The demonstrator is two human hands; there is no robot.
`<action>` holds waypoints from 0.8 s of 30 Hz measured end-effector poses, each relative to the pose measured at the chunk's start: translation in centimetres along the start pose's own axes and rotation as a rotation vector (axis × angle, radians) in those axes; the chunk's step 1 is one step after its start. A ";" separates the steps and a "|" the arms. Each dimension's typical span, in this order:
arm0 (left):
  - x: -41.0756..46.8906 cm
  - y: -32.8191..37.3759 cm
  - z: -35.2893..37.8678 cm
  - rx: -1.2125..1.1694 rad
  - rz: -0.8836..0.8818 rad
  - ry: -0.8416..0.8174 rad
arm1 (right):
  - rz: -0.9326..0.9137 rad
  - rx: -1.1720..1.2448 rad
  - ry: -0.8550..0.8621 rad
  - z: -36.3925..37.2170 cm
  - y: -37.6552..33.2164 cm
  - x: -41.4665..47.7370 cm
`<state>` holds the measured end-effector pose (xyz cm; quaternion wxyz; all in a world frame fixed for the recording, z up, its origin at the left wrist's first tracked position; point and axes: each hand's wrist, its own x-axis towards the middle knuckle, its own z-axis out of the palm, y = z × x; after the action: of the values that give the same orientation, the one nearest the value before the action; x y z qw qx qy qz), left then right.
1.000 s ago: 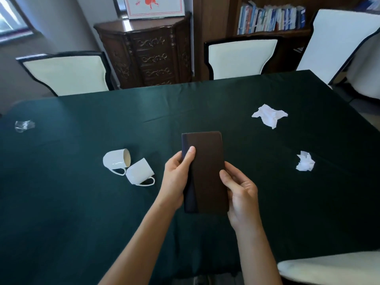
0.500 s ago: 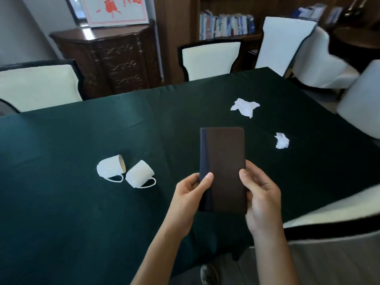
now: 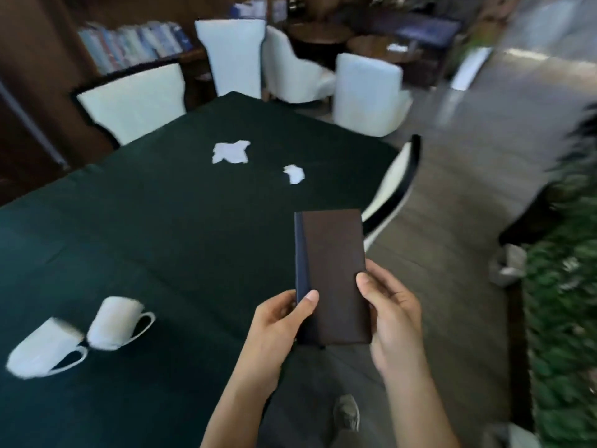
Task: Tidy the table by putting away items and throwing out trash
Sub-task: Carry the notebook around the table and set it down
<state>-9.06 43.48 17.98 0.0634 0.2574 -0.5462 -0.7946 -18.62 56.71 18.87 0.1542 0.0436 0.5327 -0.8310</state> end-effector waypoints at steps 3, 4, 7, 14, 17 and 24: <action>0.5 0.0 3.0 0.099 0.005 -0.075 | -0.071 -0.001 0.100 -2.7 -2.2 -0.1; 0.8 0.1 4.1 0.119 0.007 -0.098 | -0.090 0.004 0.127 -3.6 -2.9 0.0; 1.9 -0.1 7.6 0.154 0.012 -0.171 | -0.141 0.045 0.194 -6.7 -4.7 0.7; 5.1 -0.9 17.9 0.219 -0.004 -0.319 | -0.220 0.085 0.279 -14.8 -10.1 3.7; 6.4 -1.4 22.9 0.205 -0.035 -0.338 | -0.248 0.090 0.310 -18.5 -12.8 5.6; 9.7 -2.7 32.6 0.247 0.008 -0.368 | -0.232 0.129 0.345 -26.3 -17.6 10.0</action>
<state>-32.50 68.06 21.11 -0.0661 0.1119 -0.6427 -0.7550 -35.87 85.06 20.61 -0.0388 0.1335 0.4984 -0.8557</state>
